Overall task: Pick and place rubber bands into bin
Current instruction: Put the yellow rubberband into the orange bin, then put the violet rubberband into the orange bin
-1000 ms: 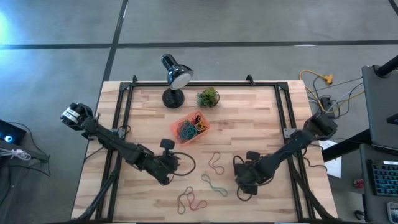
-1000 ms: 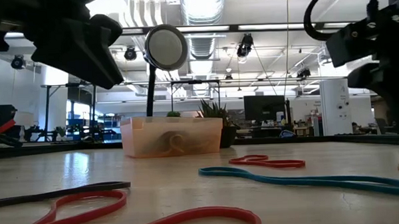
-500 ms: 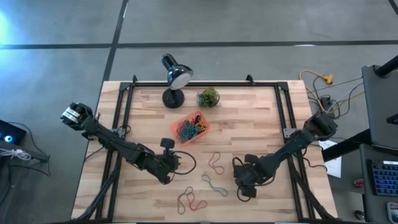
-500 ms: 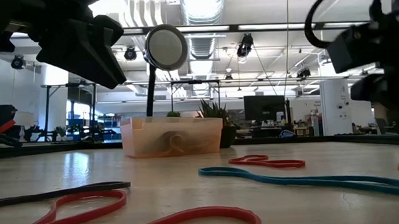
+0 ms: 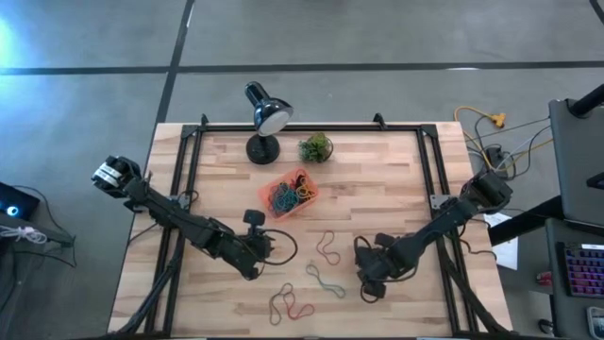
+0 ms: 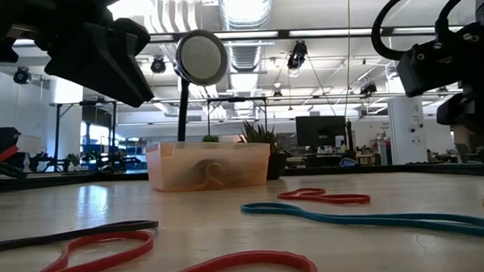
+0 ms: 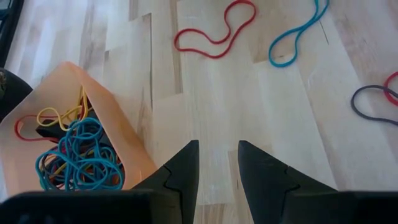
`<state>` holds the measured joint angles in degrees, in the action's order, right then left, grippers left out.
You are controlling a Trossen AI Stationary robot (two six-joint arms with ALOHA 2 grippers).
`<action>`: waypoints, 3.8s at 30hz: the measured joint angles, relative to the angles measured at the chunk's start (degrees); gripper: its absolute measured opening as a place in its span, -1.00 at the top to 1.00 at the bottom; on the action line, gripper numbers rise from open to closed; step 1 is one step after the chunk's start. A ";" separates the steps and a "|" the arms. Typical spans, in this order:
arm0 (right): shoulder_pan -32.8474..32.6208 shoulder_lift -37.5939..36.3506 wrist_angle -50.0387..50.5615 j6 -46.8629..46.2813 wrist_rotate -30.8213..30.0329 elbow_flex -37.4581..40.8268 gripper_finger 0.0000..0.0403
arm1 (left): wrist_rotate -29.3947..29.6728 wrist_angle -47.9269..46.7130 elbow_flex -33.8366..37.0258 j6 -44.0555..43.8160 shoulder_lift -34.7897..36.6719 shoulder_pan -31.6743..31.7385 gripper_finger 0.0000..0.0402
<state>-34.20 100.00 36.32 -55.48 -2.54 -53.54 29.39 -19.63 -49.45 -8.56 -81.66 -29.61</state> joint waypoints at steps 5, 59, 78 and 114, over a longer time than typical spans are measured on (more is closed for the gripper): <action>-0.64 2.57 0.12 -2.41 -1.05 -0.25 0.56 | 0.00 0.05 0.00 -0.02 0.01 0.00 0.52; 8.56 3.57 14.16 42.21 -64.87 -35.16 0.96 | -0.55 0.19 -0.20 -0.13 -0.03 -0.02 0.52; 30.92 3.61 -13.44 61.98 -40.08 -34.36 0.96 | -11.61 -10.64 0.18 -16.62 2.81 -0.82 0.52; 38.45 4.51 -14.24 53.93 -10.77 -28.50 0.48 | -10.44 -9.28 0.35 -21.04 2.96 -5.09 0.52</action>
<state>4.25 104.51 22.08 -1.54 -13.31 -82.04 18.95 -28.91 -49.10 -29.59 -78.70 -34.70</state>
